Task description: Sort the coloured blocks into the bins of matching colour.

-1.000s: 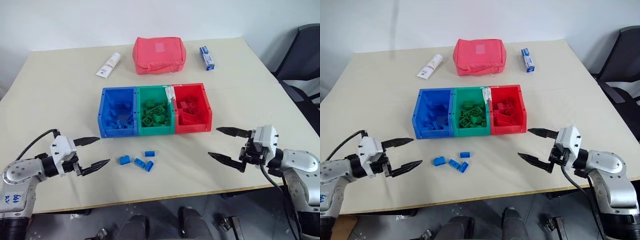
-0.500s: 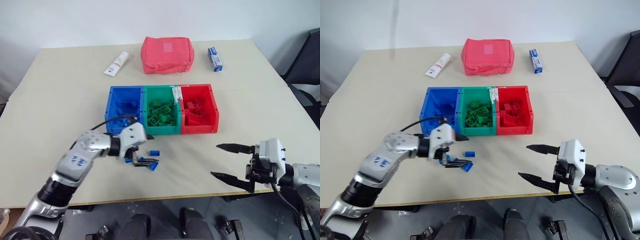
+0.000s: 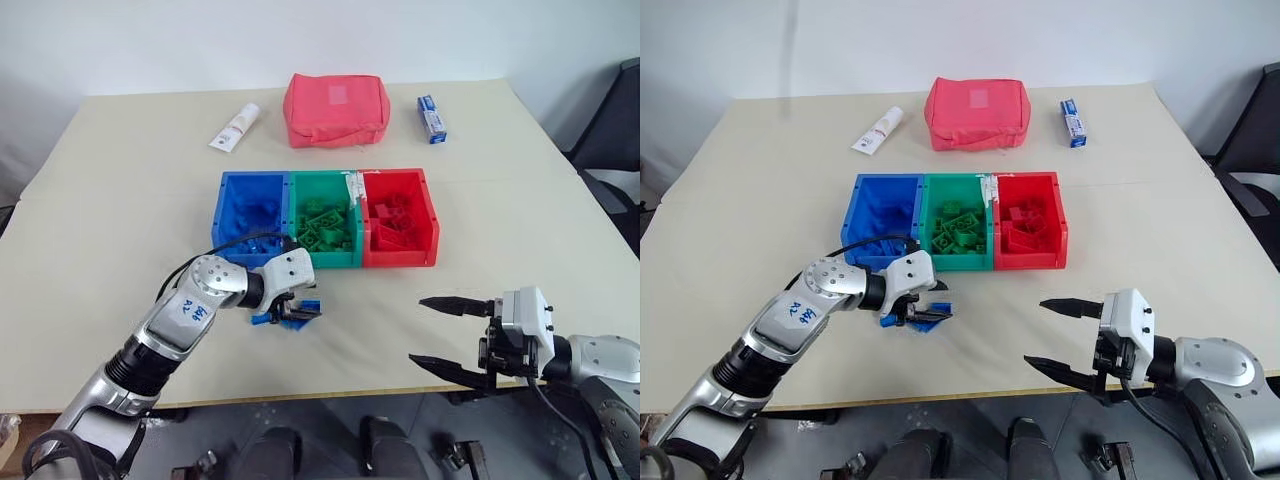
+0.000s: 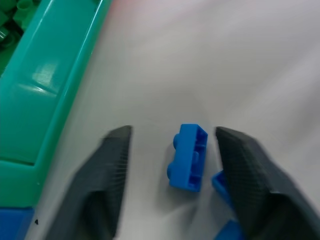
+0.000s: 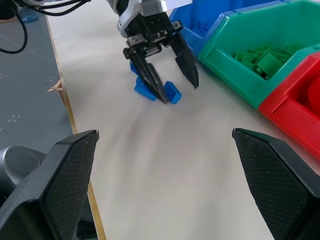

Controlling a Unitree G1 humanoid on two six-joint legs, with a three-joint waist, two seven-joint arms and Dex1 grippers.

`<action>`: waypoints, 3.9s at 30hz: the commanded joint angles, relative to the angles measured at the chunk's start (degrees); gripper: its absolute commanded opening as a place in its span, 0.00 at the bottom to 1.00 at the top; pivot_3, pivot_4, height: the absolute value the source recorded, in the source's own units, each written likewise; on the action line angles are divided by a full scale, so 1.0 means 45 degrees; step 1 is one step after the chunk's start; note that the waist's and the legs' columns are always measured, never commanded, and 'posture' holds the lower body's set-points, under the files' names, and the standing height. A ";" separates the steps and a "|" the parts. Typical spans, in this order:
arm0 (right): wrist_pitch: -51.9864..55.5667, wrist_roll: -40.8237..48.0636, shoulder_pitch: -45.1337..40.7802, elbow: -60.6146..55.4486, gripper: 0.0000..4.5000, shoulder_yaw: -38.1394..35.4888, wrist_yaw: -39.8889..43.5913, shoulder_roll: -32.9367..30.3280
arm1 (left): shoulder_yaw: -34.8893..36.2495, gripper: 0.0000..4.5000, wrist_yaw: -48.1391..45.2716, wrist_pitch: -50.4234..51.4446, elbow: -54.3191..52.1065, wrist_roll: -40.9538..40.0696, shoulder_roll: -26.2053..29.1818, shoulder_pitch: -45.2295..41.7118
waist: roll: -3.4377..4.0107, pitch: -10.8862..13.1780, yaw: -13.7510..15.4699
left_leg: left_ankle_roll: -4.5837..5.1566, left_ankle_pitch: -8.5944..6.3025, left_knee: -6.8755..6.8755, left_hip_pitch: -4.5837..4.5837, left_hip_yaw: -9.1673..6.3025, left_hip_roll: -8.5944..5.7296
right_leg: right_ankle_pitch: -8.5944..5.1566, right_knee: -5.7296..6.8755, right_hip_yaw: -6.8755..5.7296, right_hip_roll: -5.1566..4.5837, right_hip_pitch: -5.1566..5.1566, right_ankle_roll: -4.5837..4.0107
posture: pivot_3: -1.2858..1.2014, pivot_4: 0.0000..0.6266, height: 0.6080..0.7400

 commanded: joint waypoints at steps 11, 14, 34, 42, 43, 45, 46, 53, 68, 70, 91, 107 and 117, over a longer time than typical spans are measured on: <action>-0.0436 -0.0100 -0.0988 0.0663 1.00 0.0300 0.0220 0.0099 | 0.1376 0.10 0.0015 0.0663 -0.0476 -0.0911 -0.0429 0.0514 | -0.0001 0.0000 0.0012 | 0.0000 0.0000 0.0005 0.0000 0.0000 -0.0001 | 0.0000 0.0003 -0.0001 -0.0002 0.0003 0.0000 | 0.52 0.24 1.00; -0.0532 -0.0050 -0.1090 0.0817 1.00 0.0395 0.0189 0.0199 | 0.2711 0.10 0.0304 0.0649 -0.0731 -0.1728 -0.0847 0.0685 | -0.0004 0.0002 0.0028 | 0.0000 0.0001 0.0010 -0.0009 -0.0004 -0.0002 | 0.0000 0.0006 -0.0004 -0.0005 -0.0005 0.0000 | 0.52 0.24 1.00; -0.1395 -0.0131 -0.3440 0.1994 1.00 0.0798 -0.1266 0.2599 | 0.8156 0.26 0.4282 0.1089 0.0684 -0.4647 -0.2473 0.0411 | -0.0008 0.0001 0.0015 | -0.0002 0.0003 0.0026 -0.0011 -0.0022 -0.0028 | 0.0003 0.0018 -0.0020 -0.0021 -0.0004 0.0005 | 0.52 0.24 1.00; -0.1478 -0.0223 -0.3519 0.2195 1.00 0.0868 -0.1074 0.2398 | 0.7911 0.78 0.3839 0.0252 0.1345 -0.4446 -0.1842 0.0482 | -0.0008 0.0001 -0.0083 | -0.0010 0.0006 0.0016 -0.0008 -0.0016 -0.0010 | 0.0003 0.0020 -0.0017 -0.0011 -0.0015 0.0003 | 0.52 0.24 1.00; -0.1453 -0.0211 -0.3511 0.2224 1.00 0.0806 -0.1025 0.2327 | 0.8110 0.85 0.3748 0.0118 0.1421 -0.4458 -0.1582 0.0570 | -0.0008 0.0001 -0.0078 | -0.0010 0.0006 0.0018 -0.0008 -0.0016 -0.0010 | 0.0003 0.0021 -0.0016 -0.0011 -0.0014 0.0004 | 0.52 0.24 1.00; -0.1470 -0.0283 -0.3378 0.2304 1.00 0.0718 -0.0834 0.2128 | 0.8500 0.99 0.2922 -0.0714 0.1335 -0.4520 -0.0861 0.1087 | -0.0007 0.0001 -0.0116 | -0.0009 0.0006 0.0018 -0.0011 -0.0015 -0.0012 | 0.0003 0.0019 -0.0015 -0.0012 -0.0016 0.0004 | 0.52 0.24 1.00; -0.1503 -0.0317 -0.3295 0.2321 1.00 0.0694 -0.0729 0.2038 | 0.8666 1.00 0.2482 -0.1137 0.1248 -0.4565 -0.0524 0.1412 | -0.0006 0.0000 -0.0155 | -0.0008 0.0005 0.0011 -0.0010 -0.0015 -0.0011 | 0.0003 0.0020 -0.0012 -0.0012 -0.0019 0.0004 | 0.52 0.24 1.00; -0.1945 -0.0506 -0.2734 0.2591 1.00 0.0594 0.0158 0.1392 | 0.9863 1.00 -0.2203 -0.4796 0.1297 -0.4798 0.2149 0.4770 | -0.0006 0.0001 -0.0303 | -0.0003 0.0002 -0.0019 -0.0007 -0.0009 -0.0007 | -0.0001 -0.0014 -0.0014 -0.0034 -0.0010 -0.0004 | 0.52 0.24 1.00; -0.1895 -0.0663 -0.1858 0.2401 1.00 0.0708 0.1609 -0.0061 | 0.6874 1.00 -0.4449 -0.7493 -0.0210 -0.3493 0.3048 0.6358 | 0.0002 -0.0001 -0.0018 | 0.0024 -0.0013 -0.0017 -0.0010 -0.0019 -0.0015 | 0.0000 -0.0024 -0.0025 -0.0053 0.0005 -0.0007 | 0.52 0.24 1.00; -0.1754 -0.0530 -0.1690 0.2210 1.00 0.0671 0.1518 -0.0185 | 0.5854 1.00 -0.3884 -0.7218 -0.0696 -0.3011 0.2597 0.5701 | 0.0001 0.0000 -0.0005 | 0.0024 -0.0013 -0.0012 -0.0010 -0.0013 -0.0013 | 0.0000 -0.0022 -0.0020 -0.0047 0.0005 -0.0006 | 0.52 0.24 1.00; -0.1154 -0.0316 0.1140 -0.0313 1.00 0.0197 -0.0145 0.0185 | 0.0774 0.74 -0.2304 -0.4202 -0.0405 0.0762 0.0860 0.2395 | 0.0001 -0.0002 0.0053 | 0.0014 -0.0002 0.0012 0.0001 -0.0001 -0.0016 | 0.0007 0.0003 -0.0004 -0.0021 0.0013 0.0007 | 0.52 0.24 1.00; -0.0708 0.0563 0.0058 -0.0208 1.00 0.0072 -0.1372 0.0855 | 0.4497 0.20 -0.0579 -0.2475 -0.0453 -0.2397 -0.0803 0.1952 | -0.0003 0.0000 0.0002 | 0.0013 0.0002 0.0017 -0.0005 -0.0008 -0.0008 | 0.0009 0.0005 -0.0009 -0.0015 0.0006 0.0011 | 0.52 0.24 1.00; -0.0374 0.1349 -0.2212 0.0475 1.00 0.0168 -0.2792 0.1996 | 0.8272 0.20 0.4019 -0.0574 0.1570 -0.3460 -0.1841 0.0203 | -0.0015 0.0000 0.0077 | 0.0007 0.0004 0.0041 -0.0008 -0.0022 -0.0025 | 0.0012 0.0017 -0.0023 -0.0021 0.0009 0.0015 | 0.52 0.24 1.00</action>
